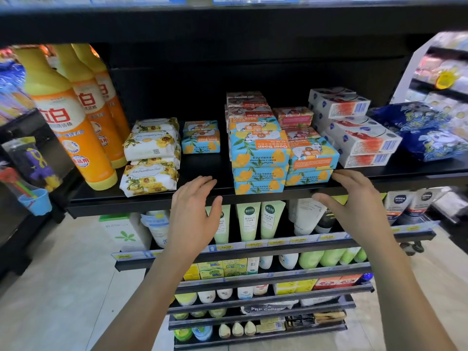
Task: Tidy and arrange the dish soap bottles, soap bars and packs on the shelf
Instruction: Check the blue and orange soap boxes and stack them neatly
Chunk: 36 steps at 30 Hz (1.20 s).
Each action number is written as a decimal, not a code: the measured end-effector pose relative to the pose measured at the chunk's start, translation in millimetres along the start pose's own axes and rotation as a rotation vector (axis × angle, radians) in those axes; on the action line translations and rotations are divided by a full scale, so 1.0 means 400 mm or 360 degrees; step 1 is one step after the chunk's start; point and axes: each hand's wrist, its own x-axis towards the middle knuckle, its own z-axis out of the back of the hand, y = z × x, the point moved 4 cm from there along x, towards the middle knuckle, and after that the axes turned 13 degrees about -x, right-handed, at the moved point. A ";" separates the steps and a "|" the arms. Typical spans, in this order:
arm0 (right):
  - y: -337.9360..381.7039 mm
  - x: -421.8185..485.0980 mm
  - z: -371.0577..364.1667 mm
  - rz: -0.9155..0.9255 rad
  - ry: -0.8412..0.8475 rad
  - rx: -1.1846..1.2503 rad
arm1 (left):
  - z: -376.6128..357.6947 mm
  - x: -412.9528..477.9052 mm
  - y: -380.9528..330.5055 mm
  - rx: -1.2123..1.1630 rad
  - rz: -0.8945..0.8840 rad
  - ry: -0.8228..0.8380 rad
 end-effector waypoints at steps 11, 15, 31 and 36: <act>-0.004 -0.002 -0.015 -0.0111 -0.0141 0.0133 | 0.095 0.253 -0.106 0.0268 -0.0080 0.0180; -0.001 -0.004 -0.015 -0.0099 -0.0156 0.0148 | 0.087 0.355 -0.095 0.0620 -0.0089 0.0510; -0.004 -0.010 -0.023 -0.0085 -0.0211 0.0176 | 0.078 0.420 -0.030 0.0867 -0.0053 0.0676; -0.003 -0.011 -0.025 -0.0082 -0.0218 0.0166 | 0.099 0.351 -0.057 0.0759 -0.0086 0.0694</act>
